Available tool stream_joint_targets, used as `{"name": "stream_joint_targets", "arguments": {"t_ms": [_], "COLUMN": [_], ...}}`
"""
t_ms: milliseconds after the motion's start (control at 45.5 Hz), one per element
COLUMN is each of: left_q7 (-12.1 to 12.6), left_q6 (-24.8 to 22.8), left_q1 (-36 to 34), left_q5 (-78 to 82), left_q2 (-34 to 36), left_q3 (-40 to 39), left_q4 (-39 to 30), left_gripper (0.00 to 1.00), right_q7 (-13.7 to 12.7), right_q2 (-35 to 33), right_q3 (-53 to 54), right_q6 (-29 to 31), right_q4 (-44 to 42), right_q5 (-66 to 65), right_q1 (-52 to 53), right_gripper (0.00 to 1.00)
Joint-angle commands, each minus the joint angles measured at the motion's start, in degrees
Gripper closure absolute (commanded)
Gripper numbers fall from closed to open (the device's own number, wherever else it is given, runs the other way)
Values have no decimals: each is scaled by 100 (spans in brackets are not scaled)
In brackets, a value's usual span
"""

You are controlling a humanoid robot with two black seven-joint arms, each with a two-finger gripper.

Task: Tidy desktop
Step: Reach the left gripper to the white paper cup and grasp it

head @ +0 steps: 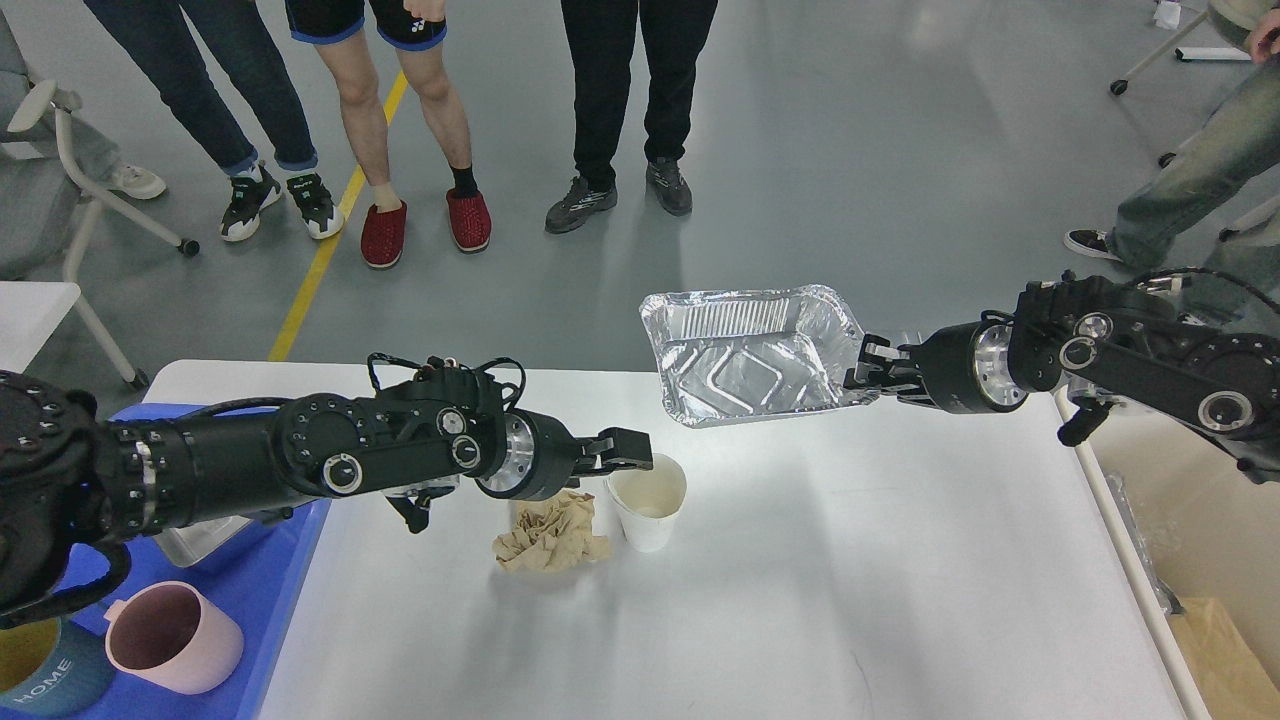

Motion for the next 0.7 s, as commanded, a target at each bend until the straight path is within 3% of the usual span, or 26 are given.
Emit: {"name": "stream_joint_targets", "arguments": {"t_ms": [0, 285, 681], "left_q7": [8, -1, -10], "left_q6": [1, 9, 124], "left_q1": [76, 120, 375], "left_q5": [1, 1, 1], "left_q2": [-156, -85, -340], "left_q3": [3, 3, 3], "left_q4": [156, 165, 393], "left_gripper": [7, 11, 28], "right_q7": [-1, -1, -1], "right_q2": [-14, 12, 4], "right_q3": [7, 7, 7], "right_q6": [1, 1, -8], "right_q4": [5, -4, 5], "right_q5": [-2, -11, -3], "right_q1": [-16, -78, -95], "right_gripper": [100, 100, 100]}}
